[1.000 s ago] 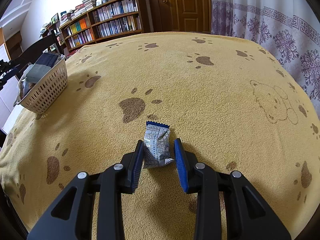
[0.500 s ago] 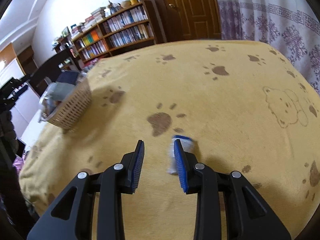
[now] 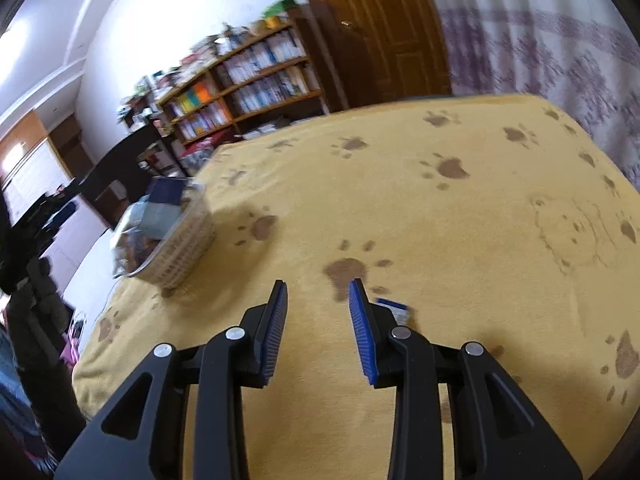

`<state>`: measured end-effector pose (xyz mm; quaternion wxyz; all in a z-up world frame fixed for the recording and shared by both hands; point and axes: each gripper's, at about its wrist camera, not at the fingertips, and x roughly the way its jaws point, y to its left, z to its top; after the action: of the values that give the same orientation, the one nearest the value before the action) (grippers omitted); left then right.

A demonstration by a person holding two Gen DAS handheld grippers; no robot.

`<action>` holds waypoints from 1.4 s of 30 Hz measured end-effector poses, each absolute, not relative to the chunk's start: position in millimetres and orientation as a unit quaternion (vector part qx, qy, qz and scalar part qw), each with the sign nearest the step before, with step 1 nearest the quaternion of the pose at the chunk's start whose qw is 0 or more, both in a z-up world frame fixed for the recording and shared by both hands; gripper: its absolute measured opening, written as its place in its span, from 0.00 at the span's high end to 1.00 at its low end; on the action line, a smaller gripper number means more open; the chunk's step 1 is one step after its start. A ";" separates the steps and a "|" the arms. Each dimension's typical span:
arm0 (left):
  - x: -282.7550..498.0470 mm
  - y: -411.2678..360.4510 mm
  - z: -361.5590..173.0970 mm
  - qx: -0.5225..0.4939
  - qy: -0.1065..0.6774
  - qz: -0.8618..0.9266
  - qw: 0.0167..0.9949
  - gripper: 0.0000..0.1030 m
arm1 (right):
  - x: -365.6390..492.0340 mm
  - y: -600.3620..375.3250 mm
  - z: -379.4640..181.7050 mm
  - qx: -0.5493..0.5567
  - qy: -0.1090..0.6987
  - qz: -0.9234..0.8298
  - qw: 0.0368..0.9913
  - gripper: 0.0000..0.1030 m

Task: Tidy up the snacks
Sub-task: 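Grasp the silver-wrapped candy with the right tool, then carry the silver candy into the basket and open the right tool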

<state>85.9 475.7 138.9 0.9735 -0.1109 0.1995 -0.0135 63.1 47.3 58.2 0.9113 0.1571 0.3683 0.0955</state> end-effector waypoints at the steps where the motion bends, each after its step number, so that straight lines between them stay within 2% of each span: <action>1: 85.4 475.7 139.2 -0.112 0.199 -0.013 0.974 0.43 | 65.2 41.4 53.6 0.163 0.375 0.085 0.909 0.57; 3: 85.6 476.1 138.9 -0.112 0.200 -0.012 0.973 0.38 | 68.1 32.1 44.0 0.170 0.385 0.066 0.905 0.52; 11: 84.7 470.9 142.4 -0.107 0.202 -0.013 0.973 0.36 | 81.2 50.3 5.7 0.097 0.433 0.035 0.896 0.52; 14: 85.5 472.4 143.0 -0.109 0.202 -0.012 0.973 0.36 | 79.4 67.3 4.2 0.027 0.423 0.005 0.906 0.62; 16: 85.8 474.3 143.8 -0.112 0.201 -0.010 0.973 0.36 | 79.9 70.3 4.5 0.017 0.422 0.003 0.906 0.75; 18: 85.5 477.1 144.6 -0.116 0.198 -0.006 0.973 0.36 | 80.9 70.4 7.6 0.023 0.423 0.005 0.906 0.77; 31: 80.7 487.6 149.0 -0.127 0.182 0.005 0.975 0.36 | 96.0 143.9 84.0 0.050 0.363 0.145 0.919 0.77; 42: 73.2 493.7 153.7 -0.131 0.164 0.017 0.977 0.36 | 141.3 256.6 137.5 0.063 0.357 0.267 0.893 0.77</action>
<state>73.2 493.7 153.7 0.9775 -0.1312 0.1643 0.0173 141.3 256.6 137.5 0.8929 0.0631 0.3570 0.2672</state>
